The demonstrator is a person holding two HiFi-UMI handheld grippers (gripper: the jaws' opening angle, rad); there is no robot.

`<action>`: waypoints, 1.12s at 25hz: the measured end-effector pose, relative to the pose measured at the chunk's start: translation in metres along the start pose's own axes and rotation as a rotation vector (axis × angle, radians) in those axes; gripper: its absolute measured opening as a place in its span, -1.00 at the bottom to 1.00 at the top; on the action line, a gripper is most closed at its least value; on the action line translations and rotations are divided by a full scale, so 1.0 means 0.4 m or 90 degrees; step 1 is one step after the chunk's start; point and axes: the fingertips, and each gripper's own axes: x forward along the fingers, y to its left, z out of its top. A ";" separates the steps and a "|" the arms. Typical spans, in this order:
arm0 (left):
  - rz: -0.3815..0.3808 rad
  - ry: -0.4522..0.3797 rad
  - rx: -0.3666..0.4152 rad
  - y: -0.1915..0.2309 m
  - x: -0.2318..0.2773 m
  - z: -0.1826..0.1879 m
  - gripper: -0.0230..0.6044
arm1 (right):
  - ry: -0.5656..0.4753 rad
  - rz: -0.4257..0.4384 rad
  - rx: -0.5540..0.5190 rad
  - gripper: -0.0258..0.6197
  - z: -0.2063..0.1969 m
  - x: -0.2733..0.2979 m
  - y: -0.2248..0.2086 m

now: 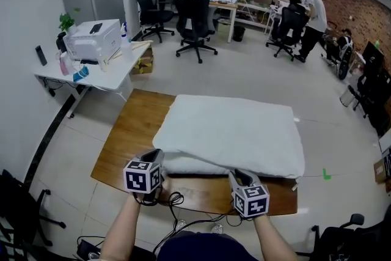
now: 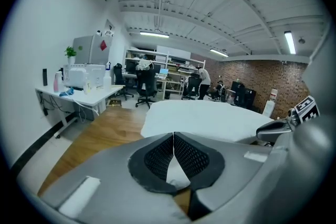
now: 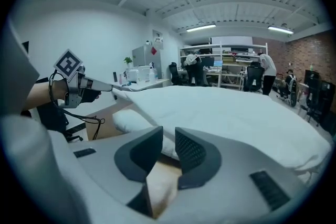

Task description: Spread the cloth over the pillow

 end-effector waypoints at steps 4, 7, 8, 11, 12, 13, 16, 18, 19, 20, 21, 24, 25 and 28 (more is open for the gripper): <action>-0.019 0.009 -0.006 0.002 -0.043 -0.015 -0.88 | 0.011 0.027 -0.011 -0.65 -0.007 0.023 0.041; -0.019 0.024 0.003 0.019 -0.070 -0.031 -0.88 | 0.013 0.033 -0.013 -0.65 -0.011 0.032 0.052; -0.016 0.030 0.006 0.028 -0.076 -0.036 -0.88 | 0.011 0.034 -0.012 -0.65 -0.007 0.032 0.053; 0.000 0.046 0.013 0.063 -0.091 -0.045 -0.88 | 0.003 0.035 -0.010 -0.65 0.010 0.034 0.055; 0.004 0.052 0.016 0.072 -0.094 -0.046 -0.88 | 0.003 0.033 -0.010 -0.65 0.012 0.037 0.053; 0.005 0.058 0.019 0.079 -0.095 -0.047 -0.88 | 0.004 0.030 -0.008 -0.65 0.011 0.039 0.050; -0.004 0.074 0.031 0.085 -0.107 -0.047 -0.89 | 0.005 0.013 0.002 -0.65 0.005 0.039 0.029; 0.005 0.089 0.043 0.104 -0.124 -0.057 -0.90 | 0.008 0.000 0.011 -0.65 -0.002 0.035 0.011; 0.012 0.098 0.047 0.119 -0.134 -0.069 -0.90 | 0.010 -0.005 0.015 -0.65 -0.007 0.032 0.002; 0.017 0.108 0.046 0.133 -0.143 -0.082 -0.90 | 0.012 -0.010 0.018 -0.65 -0.012 0.029 -0.005; 0.021 0.114 0.042 0.143 -0.150 -0.094 -0.90 | 0.014 -0.015 0.020 -0.65 -0.017 0.027 -0.012; 0.020 0.115 0.030 0.146 -0.154 -0.112 -0.90 | 0.014 -0.023 0.024 -0.65 -0.021 0.022 -0.030; 0.017 0.112 0.028 0.138 -0.150 -0.111 -0.90 | 0.011 -0.025 0.025 -0.65 -0.018 0.021 -0.034; -0.001 0.103 0.031 0.099 -0.127 -0.100 -0.90 | 0.002 -0.032 0.026 -0.65 0.000 0.015 -0.045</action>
